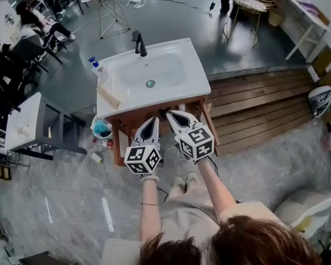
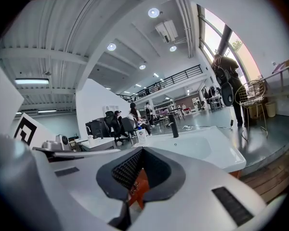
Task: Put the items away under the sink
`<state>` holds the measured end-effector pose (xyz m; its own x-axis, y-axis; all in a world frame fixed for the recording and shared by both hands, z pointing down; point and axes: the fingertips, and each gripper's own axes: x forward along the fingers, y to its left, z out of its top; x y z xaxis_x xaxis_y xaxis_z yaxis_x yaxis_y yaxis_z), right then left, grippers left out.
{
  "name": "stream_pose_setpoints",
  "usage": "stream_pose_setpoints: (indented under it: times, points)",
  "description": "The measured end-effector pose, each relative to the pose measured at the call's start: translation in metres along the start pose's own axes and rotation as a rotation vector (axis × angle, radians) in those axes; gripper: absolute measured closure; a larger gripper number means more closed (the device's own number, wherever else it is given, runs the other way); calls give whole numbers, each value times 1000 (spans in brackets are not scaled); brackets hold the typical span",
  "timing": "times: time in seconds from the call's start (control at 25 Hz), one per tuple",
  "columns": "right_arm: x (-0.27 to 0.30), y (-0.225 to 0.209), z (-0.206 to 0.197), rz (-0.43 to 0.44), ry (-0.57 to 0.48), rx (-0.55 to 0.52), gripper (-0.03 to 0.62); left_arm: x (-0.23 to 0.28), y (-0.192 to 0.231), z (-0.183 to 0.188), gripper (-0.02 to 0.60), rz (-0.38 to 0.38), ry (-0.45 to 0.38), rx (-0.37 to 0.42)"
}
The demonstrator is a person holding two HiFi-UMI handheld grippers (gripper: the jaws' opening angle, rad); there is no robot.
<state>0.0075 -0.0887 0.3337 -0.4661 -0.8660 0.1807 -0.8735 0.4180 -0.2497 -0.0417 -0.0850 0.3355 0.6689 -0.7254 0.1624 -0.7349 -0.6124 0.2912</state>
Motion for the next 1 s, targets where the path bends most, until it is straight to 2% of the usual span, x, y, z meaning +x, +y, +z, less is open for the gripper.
stream_pose_setpoints:
  times: [0.24, 0.48, 0.84, 1.0]
  points:
    - [2, 2, 12, 44, -8, -34, 577, -12, 11, 17, 581, 47, -27, 28]
    - [6, 9, 29, 120, -50, -5, 577, -32, 21, 28, 581, 113, -79, 18]
    - [12, 33, 43, 224, -77, -17, 577, -69, 28, 22, 581, 210, -111, 13]
    - [20, 48, 36, 277, -56, -11, 577, -85, 35, 21, 581, 256, -122, 6]
